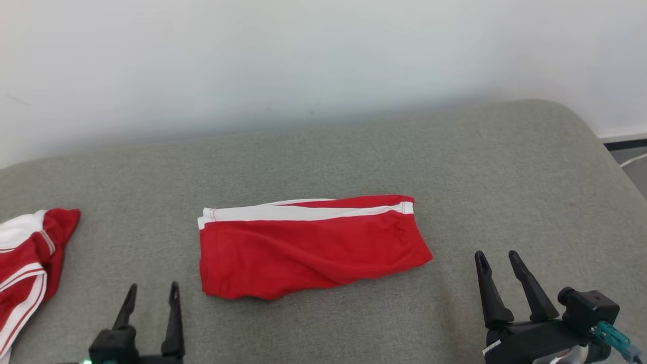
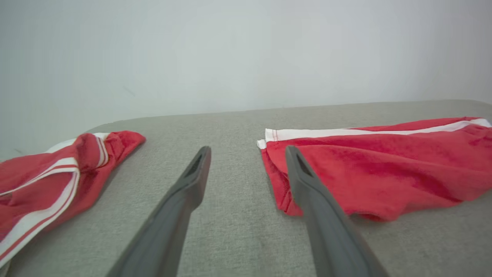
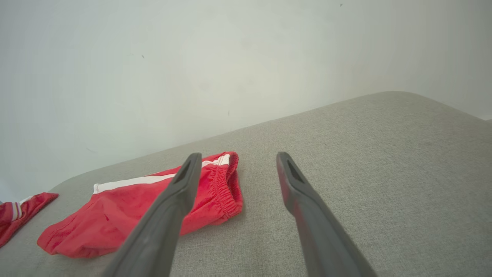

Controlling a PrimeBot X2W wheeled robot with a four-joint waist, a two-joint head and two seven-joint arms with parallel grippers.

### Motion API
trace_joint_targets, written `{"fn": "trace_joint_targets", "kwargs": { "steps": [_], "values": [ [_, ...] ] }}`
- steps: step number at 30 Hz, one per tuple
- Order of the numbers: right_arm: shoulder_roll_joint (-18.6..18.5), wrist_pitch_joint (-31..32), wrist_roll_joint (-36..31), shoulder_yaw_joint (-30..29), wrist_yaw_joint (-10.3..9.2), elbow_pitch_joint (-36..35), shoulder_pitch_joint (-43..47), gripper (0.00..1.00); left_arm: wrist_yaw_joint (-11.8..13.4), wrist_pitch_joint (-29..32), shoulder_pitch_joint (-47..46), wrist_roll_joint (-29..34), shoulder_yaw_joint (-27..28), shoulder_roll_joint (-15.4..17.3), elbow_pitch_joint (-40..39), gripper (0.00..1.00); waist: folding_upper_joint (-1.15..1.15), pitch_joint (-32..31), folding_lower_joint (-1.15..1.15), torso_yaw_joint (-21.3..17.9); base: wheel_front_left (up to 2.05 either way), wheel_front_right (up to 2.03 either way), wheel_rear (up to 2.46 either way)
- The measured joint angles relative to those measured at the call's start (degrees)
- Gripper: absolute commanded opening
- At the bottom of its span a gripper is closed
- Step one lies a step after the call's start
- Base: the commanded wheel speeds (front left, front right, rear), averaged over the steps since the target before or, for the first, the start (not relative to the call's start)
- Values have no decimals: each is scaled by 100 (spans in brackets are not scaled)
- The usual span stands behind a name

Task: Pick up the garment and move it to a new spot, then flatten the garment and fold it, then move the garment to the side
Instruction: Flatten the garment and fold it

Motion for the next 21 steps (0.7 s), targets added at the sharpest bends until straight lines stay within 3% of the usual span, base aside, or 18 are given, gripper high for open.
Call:
{"fn": "trace_joint_targets", "kwargs": {
  "steps": [13, 21],
  "values": [
    [183, 65, -620, -490, 0, -41, 257, 100, 134, 58, 575, 112, 212, 365, -385, 100, 0, -159, 0, 435, 0, 0, 0],
    [357, 186, -826, -723, 0, -188, 429, 100, 89, 76, 1091, -46, 481, 667, -1114, 100, 0, -323, 0, 706, 0, 0, 0]
  ]
}}
